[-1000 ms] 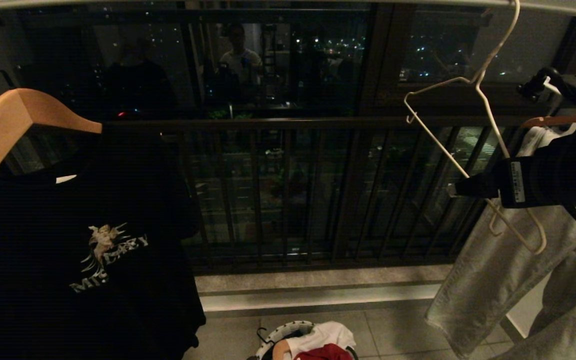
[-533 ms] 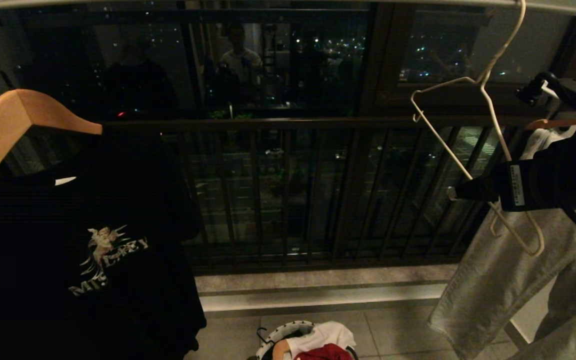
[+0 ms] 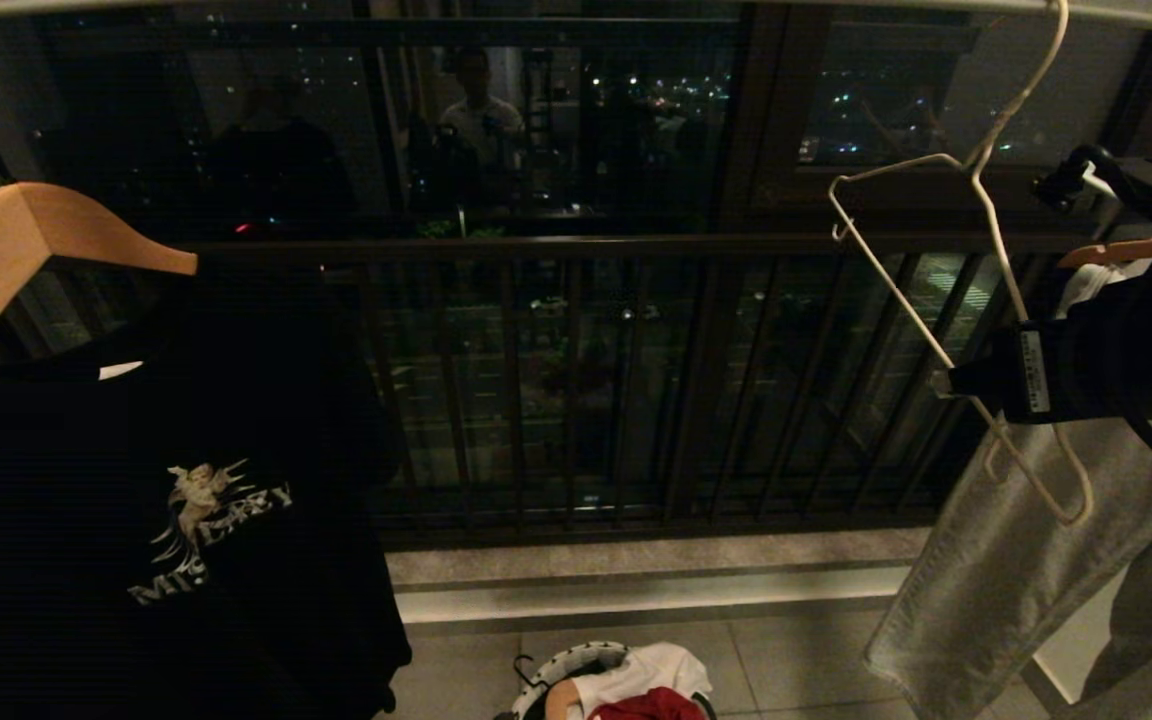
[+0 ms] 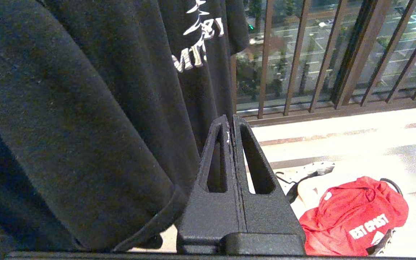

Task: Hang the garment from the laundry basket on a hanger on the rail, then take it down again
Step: Pick up the clothes rack on the clothesline

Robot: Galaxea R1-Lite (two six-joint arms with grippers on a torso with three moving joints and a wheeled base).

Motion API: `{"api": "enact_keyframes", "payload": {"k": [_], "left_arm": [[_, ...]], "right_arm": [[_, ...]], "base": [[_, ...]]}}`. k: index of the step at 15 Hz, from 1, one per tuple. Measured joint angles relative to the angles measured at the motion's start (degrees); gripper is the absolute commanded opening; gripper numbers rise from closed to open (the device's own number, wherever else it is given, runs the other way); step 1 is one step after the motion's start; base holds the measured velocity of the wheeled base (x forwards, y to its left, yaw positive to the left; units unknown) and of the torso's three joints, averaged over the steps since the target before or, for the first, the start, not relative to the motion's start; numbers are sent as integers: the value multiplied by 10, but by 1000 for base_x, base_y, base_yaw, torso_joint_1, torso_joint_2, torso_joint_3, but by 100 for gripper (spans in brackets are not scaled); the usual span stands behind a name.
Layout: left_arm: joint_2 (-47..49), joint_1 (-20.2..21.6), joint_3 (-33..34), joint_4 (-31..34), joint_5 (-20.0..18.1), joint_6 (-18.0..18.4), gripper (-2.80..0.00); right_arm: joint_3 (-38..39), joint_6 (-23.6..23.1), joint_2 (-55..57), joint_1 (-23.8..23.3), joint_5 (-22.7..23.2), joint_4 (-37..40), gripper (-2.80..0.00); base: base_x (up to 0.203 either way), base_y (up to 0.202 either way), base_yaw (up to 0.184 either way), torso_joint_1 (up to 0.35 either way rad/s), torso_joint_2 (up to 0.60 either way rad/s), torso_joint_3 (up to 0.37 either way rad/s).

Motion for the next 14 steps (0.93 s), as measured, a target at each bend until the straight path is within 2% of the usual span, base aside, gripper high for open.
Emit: {"api": "enact_keyframes", "payload": {"k": [14], "left_arm": [[0, 0, 0, 0, 0, 0, -280]], "right_arm": [[10, -20, -26, 0, 1, 1, -280]], "base": [[0, 0, 0, 0, 0, 0]]}}
